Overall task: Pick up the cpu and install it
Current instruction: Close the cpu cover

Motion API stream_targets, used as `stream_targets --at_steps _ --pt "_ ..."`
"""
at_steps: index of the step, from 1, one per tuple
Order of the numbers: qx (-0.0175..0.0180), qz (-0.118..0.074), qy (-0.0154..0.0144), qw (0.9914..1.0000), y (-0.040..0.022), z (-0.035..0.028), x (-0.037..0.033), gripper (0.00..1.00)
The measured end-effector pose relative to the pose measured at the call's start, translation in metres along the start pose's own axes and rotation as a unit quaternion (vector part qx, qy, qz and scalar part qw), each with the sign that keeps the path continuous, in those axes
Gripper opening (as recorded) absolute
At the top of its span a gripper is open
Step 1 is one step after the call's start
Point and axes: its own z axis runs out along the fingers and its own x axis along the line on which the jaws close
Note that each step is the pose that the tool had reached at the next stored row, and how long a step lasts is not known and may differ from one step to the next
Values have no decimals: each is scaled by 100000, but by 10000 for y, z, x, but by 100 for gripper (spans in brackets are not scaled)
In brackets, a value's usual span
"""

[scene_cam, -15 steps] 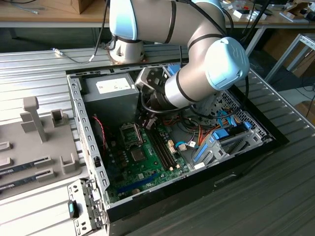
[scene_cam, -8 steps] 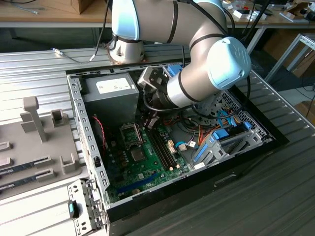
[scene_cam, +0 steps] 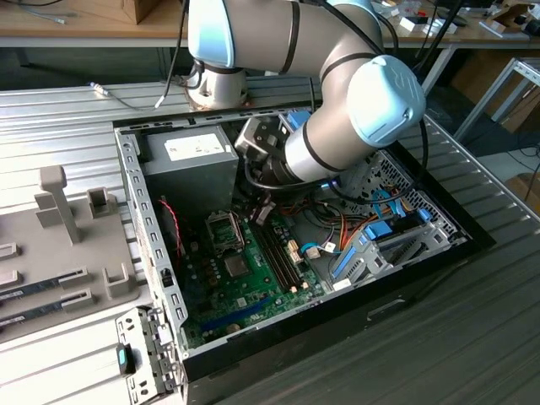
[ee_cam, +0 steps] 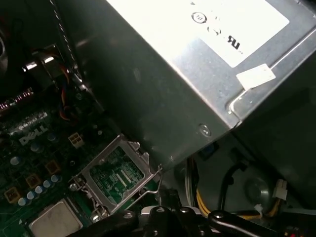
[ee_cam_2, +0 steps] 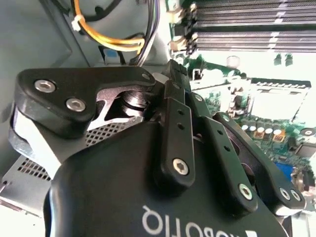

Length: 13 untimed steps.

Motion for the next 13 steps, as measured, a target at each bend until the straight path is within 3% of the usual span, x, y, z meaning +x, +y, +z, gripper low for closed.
stream_targets --at_steps 2,3,4,9,10,11,12,13 --pt "2244 -604 -659 99971 4 2 4 11" --pt "3618 -1000 -1131 99923 6 3 6 11" --pt "4503 -1270 -1487 99879 8 5 9 11" --pt "4683 -1327 -1550 99869 9 5 9 11" --pt "4992 -1238 -1167 99861 11 4 9 11" --pt "6191 -988 267 99803 13 7 4 11" --pt "6786 -849 992 99761 17 10 -1 11" --pt "6792 -850 1002 99760 16 10 -1 11"
